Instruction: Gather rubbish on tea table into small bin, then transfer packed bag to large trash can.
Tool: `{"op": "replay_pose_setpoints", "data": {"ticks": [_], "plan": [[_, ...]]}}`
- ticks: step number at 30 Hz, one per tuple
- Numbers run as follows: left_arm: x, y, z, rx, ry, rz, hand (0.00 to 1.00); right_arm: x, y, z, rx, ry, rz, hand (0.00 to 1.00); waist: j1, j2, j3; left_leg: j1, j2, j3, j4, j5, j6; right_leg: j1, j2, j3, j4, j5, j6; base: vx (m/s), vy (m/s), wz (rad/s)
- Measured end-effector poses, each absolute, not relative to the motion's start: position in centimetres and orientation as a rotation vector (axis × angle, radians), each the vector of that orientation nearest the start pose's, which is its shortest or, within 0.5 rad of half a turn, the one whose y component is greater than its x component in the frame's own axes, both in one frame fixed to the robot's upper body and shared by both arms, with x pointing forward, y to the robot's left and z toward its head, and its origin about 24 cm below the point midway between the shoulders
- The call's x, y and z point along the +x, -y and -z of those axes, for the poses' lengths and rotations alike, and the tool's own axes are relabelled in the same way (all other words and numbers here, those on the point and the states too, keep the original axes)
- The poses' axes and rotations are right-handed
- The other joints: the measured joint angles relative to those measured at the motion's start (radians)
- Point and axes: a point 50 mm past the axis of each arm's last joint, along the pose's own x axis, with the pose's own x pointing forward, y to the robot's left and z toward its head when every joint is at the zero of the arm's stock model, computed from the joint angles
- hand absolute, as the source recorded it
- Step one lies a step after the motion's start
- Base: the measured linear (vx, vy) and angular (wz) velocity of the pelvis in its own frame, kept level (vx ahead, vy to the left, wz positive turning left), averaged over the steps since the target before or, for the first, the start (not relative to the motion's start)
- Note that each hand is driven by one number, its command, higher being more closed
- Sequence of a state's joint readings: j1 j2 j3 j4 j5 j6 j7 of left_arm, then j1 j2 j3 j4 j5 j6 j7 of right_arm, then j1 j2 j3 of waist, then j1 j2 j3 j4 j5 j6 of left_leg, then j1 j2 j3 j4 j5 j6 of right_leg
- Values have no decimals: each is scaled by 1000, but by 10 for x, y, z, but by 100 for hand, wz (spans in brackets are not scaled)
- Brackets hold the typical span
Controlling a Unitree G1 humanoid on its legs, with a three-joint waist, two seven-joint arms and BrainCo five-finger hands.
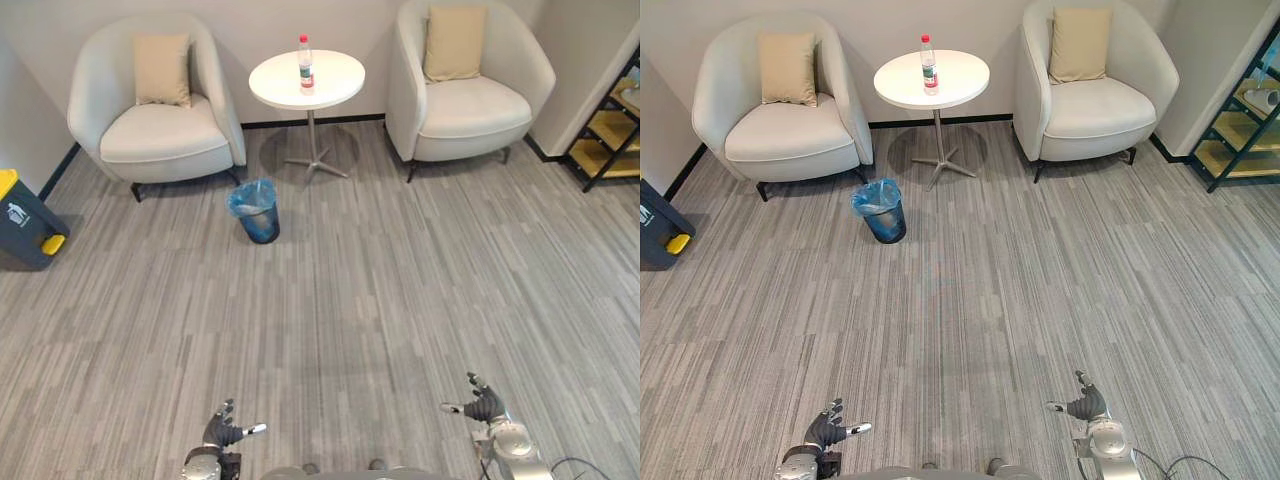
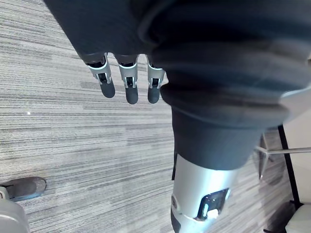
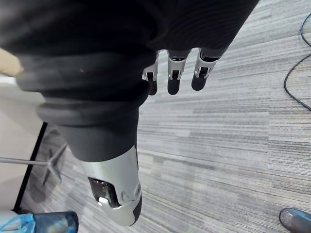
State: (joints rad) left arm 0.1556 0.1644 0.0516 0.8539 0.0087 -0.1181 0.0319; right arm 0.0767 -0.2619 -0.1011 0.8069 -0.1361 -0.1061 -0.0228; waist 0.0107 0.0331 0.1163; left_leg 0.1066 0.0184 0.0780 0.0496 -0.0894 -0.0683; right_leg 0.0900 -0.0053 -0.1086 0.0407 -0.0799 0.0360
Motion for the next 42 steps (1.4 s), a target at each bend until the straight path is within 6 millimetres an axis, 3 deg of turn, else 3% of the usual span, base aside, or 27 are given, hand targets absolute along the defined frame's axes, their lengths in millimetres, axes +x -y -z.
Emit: {"op": "replay_pose_setpoints", "data": {"ticks": [15, 23, 24, 27, 29, 32, 33, 35, 37, 38, 39, 40, 42], "plan": [[104, -224, 140, 114, -904, -182, 0, 139, 255, 121, -301, -828, 170, 0, 2, 2, -1, -13, 9, 6, -19, 2, 5, -7, 14, -3, -43, 44, -48, -59, -9, 1], [107, -225, 138, 80, -887, -206, 0, 147, 259, 117, -275, -803, 240, 0, 3, 4, 0, -50, 23, 25, -28, 3, 13, -60, 30, 18, -37, 44, -50, 11, -18, -9], [111, -225, 135, 77, -865, -208, 0, 152, 261, 114, -272, -793, 257, 0, 5, 6, 4, -70, 27, 37, -3, -11, 32, -80, 32, 31, -14, 32, -46, 50, 12, -27], [121, -228, 127, 61, -808, -228, 0, 164, 262, 109, -272, -761, 265, 0, 5, 3, 25, -112, 26, 54, 86, -69, 49, -163, 20, 49, 148, -59, -33, 35, 23, -21], [129, -230, 120, 56, -760, -235, 0, 168, 262, 106, -276, -748, 270, 0, 2, -12, 39, -137, 1, 64, 183, -153, 72, -258, -22, 51, 387, -179, 18, 63, 54, -14], [131, -234, 118, 61, -749, -241, 0, 173, 260, 105, -277, -741, 261, 0, 2, -13, 62, -126, -3, 72, 246, -228, 100, -386, -71, 5, 692, -178, 40, 141, 48, -17], [133, -238, 116, 74, -743, -244, 0, 173, 258, 105, -275, -747, 258, 0, -1, -21, 75, -100, -4, 73, 251, -252, 102, -431, -92, -22, 774, -204, 37, 253, 23, -6], [134, -244, 114, 95, -740, -258, 0, 174, 261, 104, -281, -740, 262, 0, -4, -19, 88, -57, 13, 71, 241, -281, 96, -499, -111, -83, 729, -221, 25, 417, -6, 2], [143, -244, 111, 97, -717, -261, 0, 178, 265, 98, -288, -715, 269, 0, -18, -2, 111, -15, 48, 51, 220, -301, 76, -548, -98, -103, 600, -198, 32, 465, -83, 40], [149, -242, 109, 93, -702, -257, 0, 181, 268, 95, -294, -698, 275, 0, -33, -7, 112, 23, 68, 23, 184, -306, 59, -579, -91, -105, 470, -128, 37, 571, -157, 78], [152, -238, 109, 87, -697, -248, 0, 181, 272, 93, -297, -695, 287, 0, -54, 5, 115, 57, 90, -18, 149, -300, 43, -576, -72, -106, 410, 23, 13, 620, -177, 83], [155, -236, 109, 87, -693, -237, 0, 181, 274, 92, -297, -692, 294, 0, -56, 13, 115, 63, 105, -42, 149, -294, 32, -570, -66, -106, 420, 42, -48, 657, -216, 67], [165, -228, 106, 88, -667, -203, 0, 185, 277, 87, -301, -667, 304, 0, -55, 25, 117, 5, 121, -125, 310, -224, -37, -574, -83, -129, 571, -72, -69, 609, -254, 53]]}}
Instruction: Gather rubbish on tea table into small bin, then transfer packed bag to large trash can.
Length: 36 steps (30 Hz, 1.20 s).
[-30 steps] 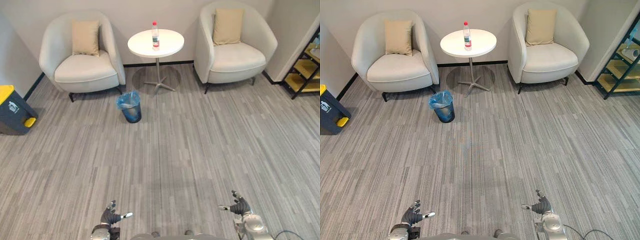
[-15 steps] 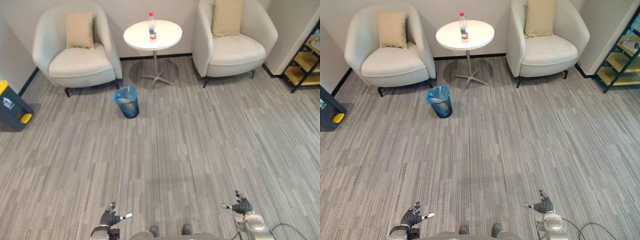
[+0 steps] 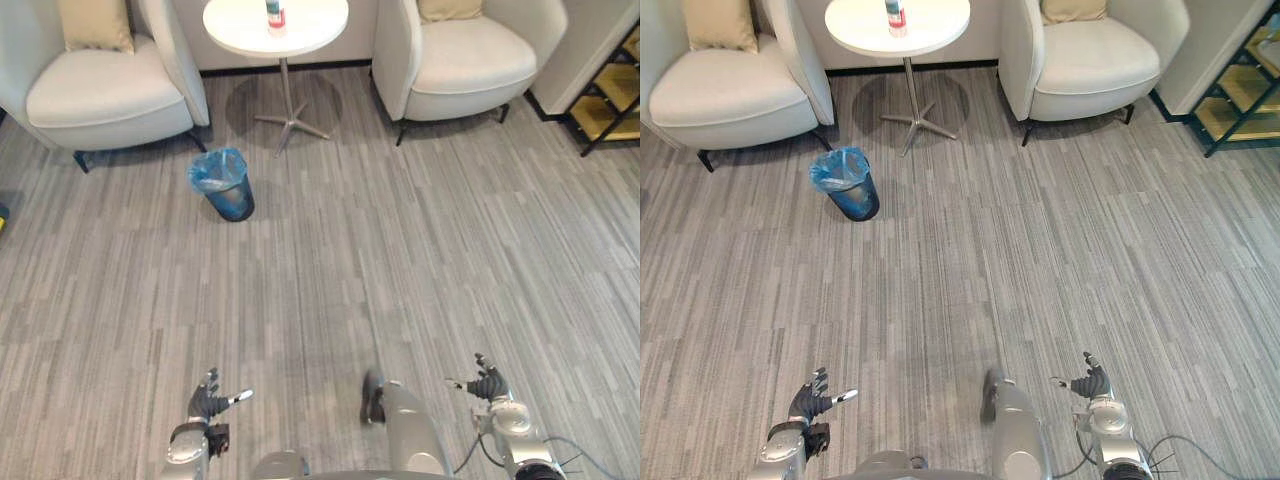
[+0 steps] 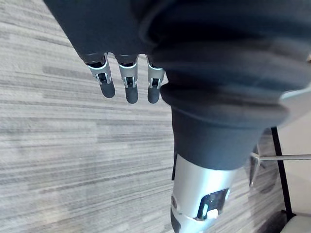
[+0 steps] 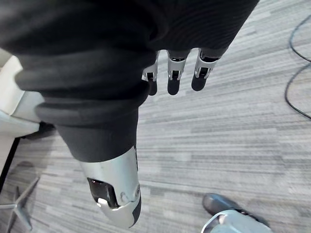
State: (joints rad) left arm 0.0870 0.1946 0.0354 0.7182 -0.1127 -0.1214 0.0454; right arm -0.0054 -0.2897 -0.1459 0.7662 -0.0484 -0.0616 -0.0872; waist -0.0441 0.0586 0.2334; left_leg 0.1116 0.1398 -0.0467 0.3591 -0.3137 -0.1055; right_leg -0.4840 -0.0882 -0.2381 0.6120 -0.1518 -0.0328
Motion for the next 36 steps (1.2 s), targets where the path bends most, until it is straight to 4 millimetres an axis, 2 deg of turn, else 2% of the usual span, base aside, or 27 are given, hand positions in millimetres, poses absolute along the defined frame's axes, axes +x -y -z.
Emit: {"op": "replay_pose_setpoints", "data": {"ticks": [1, 2, 3, 5, 6, 9, 11, 13, 14, 15, 16, 17, 18, 20, 21, 23, 24, 26, 28, 29, 30, 31, 32, 33, 34, 35, 36], "plan": [[165, -227, 107, 86, -667, -200, 0, 185, 275, 87, -301, -664, 296, 0, -3, 4, 3, -33, 2, -9, 102, 38, -3, 37, -1, -14, -6, -22, -3, 605, -272, 66], [163, -224, 108, 77, -673, -198, 0, 182, 271, 88, -305, -663, 276, 0, 1, 10, 9, -119, 19, -5, 350, 192, 6, 149, 15, -38, -71, -57, -8, 645, -261, 43], [160, -222, 109, 68, -675, -198, 0, 183, 263, 88, -298, -644, 249, 0, 26, 8, 18, -219, 67, 22, 598, 209, 13, 254, 49, -42, -145, -66, -15, 751, -286, 21], [156, -220, 111, 63, -687, -199, 0, 189, 250, 85, -263, -602, 229, 0, 55, 11, 21, -329, 109, 80, 794, 173, 69, 374, 79, -33, -226, -74, -27, 590, -184, -16], [156, -219, 111, 59, -686, -196, 0, 192, 244, 84, -238, -584, 224, 0, 66, -8, 29, -388, 111, 109, 830, 162, 83, 437, 84, -27, -275, -76, -29, 556, -126, -15], [157, -215, 107, 49, -660, -190, 0, 200, 239, 78, -222, -540, 217, 0, 114, -23, 35, -570, 80, 188, 683, 118, 72, 595, 88, 4, -447, -81, -20, 565, -53, -23], [155, -215, 107, 47, -663, -195, 0, 205, 241, 77, -227, -539, 224, 0, 128, -34, 45, -622, -14, 177, 287, 141, 48, 681, 66, 31, -509, -113, 24, 551, 92, -35], [151, -214, 109, 38, -673, -202, 0, 200, 247, 81, -238, -566, 239, 0, 159, -8, 33, -582, -47, 131, -87, 228, 3, 738, 76, 80, -533, -160, 50, 601, 189, -62], [149, -216, 110, 42, -680, -210, 0, 199, 245, 84, -235, -584, 241, 0, 169, -13, 28, -581, -61, 116, -67, 361, 49, 763, 72, 112, -529, -194, 57, 711, 266, -49], [154, -220, 107, 47, -665, -219, 0, 197, 241, 89, -226, -606, 238, 0, 167, -58, 17, -608, -94, 124, 2, 356, 95, 749, 31, 129, -476, -212, 61, 588, 215, -10], [156, -221, 106, 48, -658, -221, 0, 194, 241, 90, -225, -615, 239, 0, 166, -78, 17, -615, -105, 127, 33, 329, 121, 726, 9, 138, -415, -220, 71, 614, 171, 19], [157, -219, 106, 49, -659, -210, 0, 194, 241, 90, -225, -616, 240, 0, 163, -102, 16, -608, -127, 139, 93, 266, 134, 660, -24, 173, -224, -216, 86, 645, 152, 6], [154, -220, 108, 54, -673, -208, 0, 193, 240, 92, -225, -623, 238, 0, 159, -119, 18, -572, -145, 151, 132, 204, 159, 577, -49, 213, 30, -146, 188, 630, 156, 7], [154, -224, 109, 75, -688, -204, 0, 189, 234, 98, -208, -654, 232, 0, 130, -131, 19, -483, -172, 138, 164, 121, 184, 460, -69, 242, 375, -44, 280, 672, 124, 24], [155, -224, 109, 77, -688, -204, 0, 188, 232, 100, -203, -662, 230, 0, 128, -129, 20, -450, -175, 135, 165, 101, 186, 424, -73, 234, 455, -55, 256, 599, 78, 19], [155, -224, 108, 79, -685, -219, 0, 187, 222, 103, -187, -667, 208, 0, 111, -114, 19, -266, -169, 124, 88, 37, 199, 282, -90, 143, 533, -120, 129, 621, 17, 3], [160, -223, 106, 78, -671, -218, 0, 185, 220, 103, -184, -666, 205, 0, 110, -100, 16, -197, -156, 112, 46, 18, 190, 215, -85, 87, 454, -141, 97, 664, -26, 12], [166, -223, 104, 73, -654, -216, 0, 183, 222, 105, -189, -680, 206, 0, 99, -87, 17, -130, -135, 80, 10, 3, 173, 153, -63, 32, 200, -144, 90, 552, -106, 42], [171, -223, 102, 72, -641, -215, 0, 181, 223, 106, -195, -693, 209, 0, 79, -96, 11, -85, -121, 37, -17, -17, 144, 126, -20, 70, -143, -70, 103, 588, -187, 73], [171, -222, 103, 69, -650, -215, 0, 179, 226, 108, -200, -708, 214, 0, 69, -92, 12, -52, -105, 7, -31, -30, 122, 139, 17, 115, -267, 104, 103, 628, -228, 66], [167, -218, 108, 55, -673, -216, 0, 178, 231, 108, -213, -722, 220, 0, 64, -64, 5, -36, -67, -22, -22, -38, 104, 168, 56, 130, -288, 149, 67, 628, -215, 43], [165, -219, 109, 55, -680, -218, 0, 181, 231, 107, -214, -717, 220, 0, 71, -59, 0, -45, -52, -24, -3, -31, 91, 168, 66, 127, -272, 133, 48, 617, -212, 20], [164, -218, 111, 50, -692, -222, 0, 186, 232, 104, -210, -701, 226, 0, 75, -57, 0, -74, -49, -38, 83, 5, 37, 171, 69, 105, -225, 108, 24, 452, -167, 20], [164, -217, 111, 42, -693, -225, 0, 184, 232, 104, -209, -702, 230, 0, 71, -56, 1, -98, -48, -38, 161, 37, 21, 196, 68, 90, -223, 94, 17, 541, -230, 61], [163, -212, 112, 16, -691, -232, 0, 179, 233, 105, -208, -702, 231, 0, 61, -50, 5, -172, -30, -18, 386, 146, 19, 288, 73, 58, -262, 66, 11, 514, -202, 65], [161, -208, 113, -1, -689, -233, 0, 178, 228, 103, -192, -684, 227, 0, 81, -46, 7, -254, 34, 37, 583, 134, 33, 387, 93, 50, -305, 52, -5, 516, -180, 46], [161, -206, 113, -6, -689, -231, 0, 176, 226, 103, -184, -678, 229, 0, 90, -49, 8, -283, 56, 68, 638, 117, 42, 424, 99, 51, -325, 49, -11, 473, -128, 6]]}}
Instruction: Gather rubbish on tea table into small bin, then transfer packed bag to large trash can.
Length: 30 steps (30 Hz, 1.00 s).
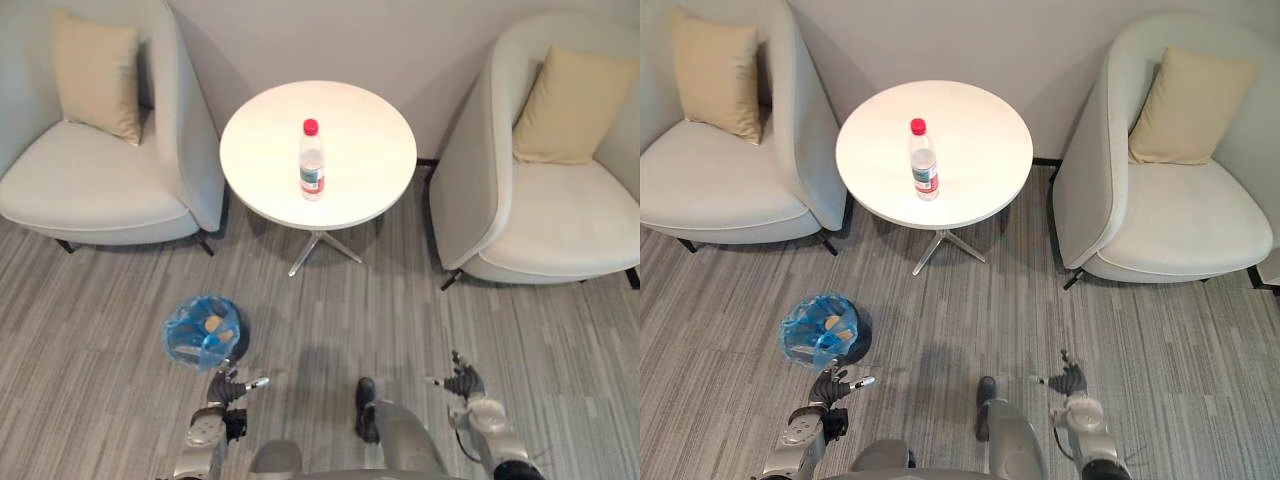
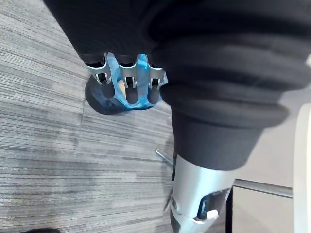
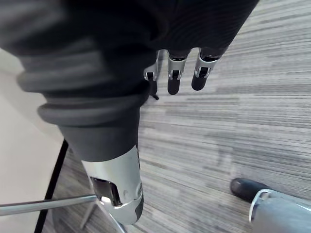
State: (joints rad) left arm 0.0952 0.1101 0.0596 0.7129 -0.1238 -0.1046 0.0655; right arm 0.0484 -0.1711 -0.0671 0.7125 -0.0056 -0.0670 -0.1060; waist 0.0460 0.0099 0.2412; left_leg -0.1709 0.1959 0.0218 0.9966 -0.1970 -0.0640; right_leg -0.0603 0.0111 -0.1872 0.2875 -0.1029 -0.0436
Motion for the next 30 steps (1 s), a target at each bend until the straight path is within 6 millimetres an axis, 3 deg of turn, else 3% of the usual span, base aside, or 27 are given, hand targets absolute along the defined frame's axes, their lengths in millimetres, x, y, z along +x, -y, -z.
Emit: {"op": "replay_pose_setpoints", "data": {"ticks": [2, 4, 5, 6, 8, 10, 12, 13, 14, 16, 17, 19, 20, 21, 24, 27, 30], "plan": [[163, -198, 114, -19, -689, -213, 0, 180, 222, 100, -163, -644, 230, 0, 26, -11, -4, -87, 15, 62, -47, -42, 2, 89, 1, 2, -73, 0, -1, 447, -89, -14], [164, -196, 114, -26, -689, -210, 0, 189, 221, 95, -158, -618, 231, 0, 24, 1, -4, -138, 3, 100, -302, -41, -4, 130, -2, 4, -113, -6, 10, 380, 33, -10], [163, -195, 114, -26, -693, -209, 0, 188, 222, 95, -155, -619, 238, 0, 24, 7, -6, -131, -12, 111, -457, 9, -19, 143, -5, 7, -114, -22, 34, 381, 152, -6], [159, -192, 117, -26, -707, -197, 0, 184, 231, 95, -178, -625, 249, 0, 23, 53, -9, -112, -19, 112, -647, 213, 52, 167, 24, 17, -112, -65, 67, 303, 141, 2], [162, -199, 115, -3, -700, -199, 0, 180, 228, 101, -167, -657, 249, 0, 23, 6, -9, -93, -72, 120, -658, 198, 63, 175, -36, 28, -98, -110, 100, 264, 119, 17], [161, -200, 115, 0, -701, -199, 0, 182, 228, 99, -171, -649, 248, 0, 24, -2, -10, -93, -106, 129, -642, 153, 74, 157, -77, 31, -37, -157, 120, 206, 120, 8], [151, -201, 119, 11, -730, -198, 0, 192, 223, 94, -179, -616, 227, 0, 23, -12, -5, -58, -151, 158, -619, 81, 90, 68, -144, 73, 240, -203, 153, 185, 141, -13], [146, -202, 121, 21, -745, -193, 0, 194, 221, 92, -179, -604, 221, 0, 18, -13, -4, -43, -162, 158, -619, 74, 96, 33, -160, 85, 331, -190, 176, 174, 119, 8], [145, -205, 120, 53, -750, -172, 0, 197, 218, 89, -182, -585, 208, 0, 6, -17, -2, -17, -177, 144, -611, 56, 109, -33, -178, 111, 496, -135, 212, 188, 73, 49], [145, -207, 120, 68, -751, -168, 0, 199, 214, 85, -182, -560, 198, 0, -8, -22, -4, 1, -182, 115, -597, 35, 114, -66, -166, 152, 579, -147, 199, 193, 31, 52], [147, -211, 118, 81, -743, -175, 0, 202, 209, 77, -204, -512, 170, 0, -1, -32, -9, 11, -184, 95, -597, 24, 110, -109, -143, 183, 558, -191, 182, 183, -25, 47], [147, -213, 118, 90, -743, -175, 0, 208, 204, 69, -211, -456, 154, 0, -9, -45, -17, 13, -186, 51, -598, 27, 112, -137, -106, 214, 441, -213, 171, 176, -63, 61], [148, -214, 117, 91, -739, -174, 0, 208, 204, 67, -212, -444, 154, 0, -8, -48, -20, 12, -192, 40, -596, 29, 101, -135, -96, 234, 348, -208, 166, 228, -149, 74], [148, -214, 117, 96, -738, -173, 0, 209, 204, 62, -213, -421, 154, 0, -5, -85, -34, 4, -226, 13, -575, 20, 90, -125, -115, 248, 196, -112, 138, 237, -166, 93], [139, -200, 125, 61, -771, -160, 0, 218, 201, 51, -269, -361, 123, 0, 7, -31, -50, -1, -193, -24, -586, 12, 69, -96, -84, 216, 133, -102, 117, 176, -130, 30], [126, -201, 132, 59, -823, -168, 0, 226, 189, 35, -306, -269, 67, 0, -1, -10, -58, 6, -177, -49, -641, 33, 41, -66, -66, 187, 57, -73, 104, 167, -124, 12], [121, -200, 135, 57, -840, -169, 0, 227, 184, 32, -304, -238, 47, 0, 0, -9, -60, 48, -171, -69, -709, 57, 33, -10, -60, 162, -16, -53, 95, 129, -94, 17]]}}
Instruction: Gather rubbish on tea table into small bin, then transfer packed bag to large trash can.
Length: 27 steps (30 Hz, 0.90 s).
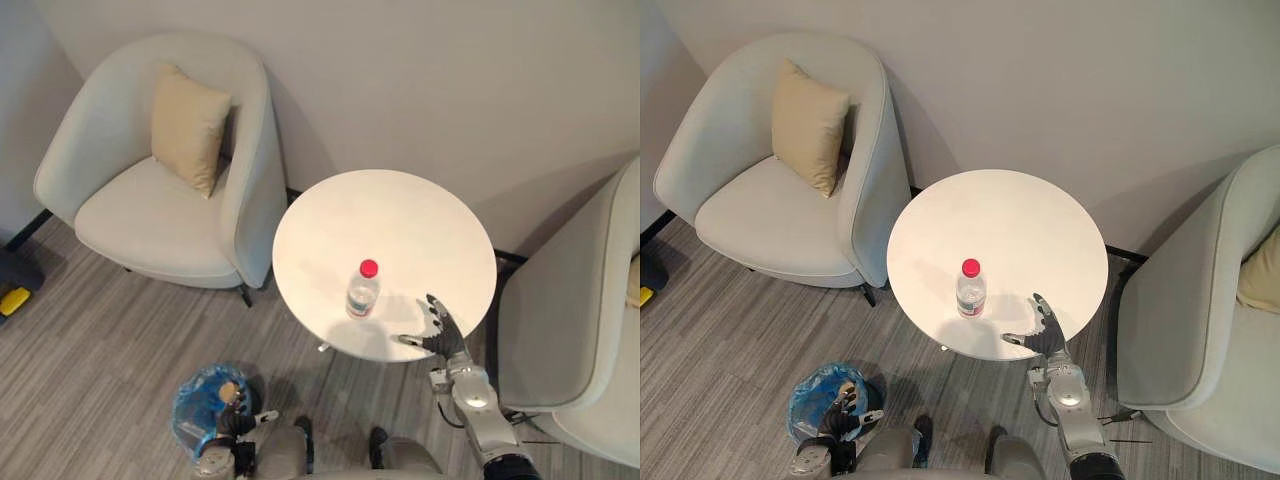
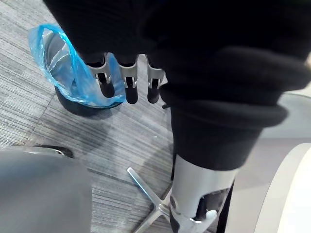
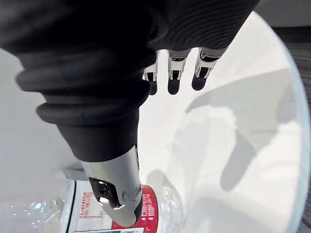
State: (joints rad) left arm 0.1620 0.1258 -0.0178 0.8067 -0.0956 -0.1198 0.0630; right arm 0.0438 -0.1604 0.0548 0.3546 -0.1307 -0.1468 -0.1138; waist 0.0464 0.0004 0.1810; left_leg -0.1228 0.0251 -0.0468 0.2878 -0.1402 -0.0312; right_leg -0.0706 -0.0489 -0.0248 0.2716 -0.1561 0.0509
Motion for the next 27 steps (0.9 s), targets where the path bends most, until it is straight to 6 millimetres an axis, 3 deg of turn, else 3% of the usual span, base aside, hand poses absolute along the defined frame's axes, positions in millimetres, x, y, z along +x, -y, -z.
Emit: {"op": "replay_pose_setpoints", "data": {"ticks": [8, 12, 20, 21, 27], "plan": [[118, -202, 138, 62, -849, -161, 0, 239, 178, 23, -290, -190, 82, 0, 1, 4, -7, 37, -10, -49, -114, 68, -7, 47, -7, -57, -82, 29, -5, 26, -38, 22], [118, -202, 138, 78, -851, -146, 0, 252, 169, 16, -274, -156, 84, 0, 22, 8, -10, 51, -8, -69, -167, 111, -15, 49, -6, -77, -92, 42, -15, -63, -33, 14], [95, -209, 147, 100, -938, -157, 0, 270, 147, 15, -276, -155, 15, 0, 27, 19, -12, 32, -9, -104, -245, 165, -24, 16, -7, -113, -101, 49, -8, -88, -6, 16], [92, -209, 147, 100, -947, -156, 0, 274, 145, 15, -272, -162, 12, 100, 30, 22, -12, 18, -10, -108, -248, 166, -23, 4, -8, -116, -102, 51, -5, -54, 13, 11], [95, -205, 147, 97, -935, -144, 0, 290, 153, 11, -280, -168, 49, 100, 52, 45, 0, -15, -27, -152, -245, 189, -19, -7, -24, -167, -99, 49, -6, 29, 0, 25]]}}
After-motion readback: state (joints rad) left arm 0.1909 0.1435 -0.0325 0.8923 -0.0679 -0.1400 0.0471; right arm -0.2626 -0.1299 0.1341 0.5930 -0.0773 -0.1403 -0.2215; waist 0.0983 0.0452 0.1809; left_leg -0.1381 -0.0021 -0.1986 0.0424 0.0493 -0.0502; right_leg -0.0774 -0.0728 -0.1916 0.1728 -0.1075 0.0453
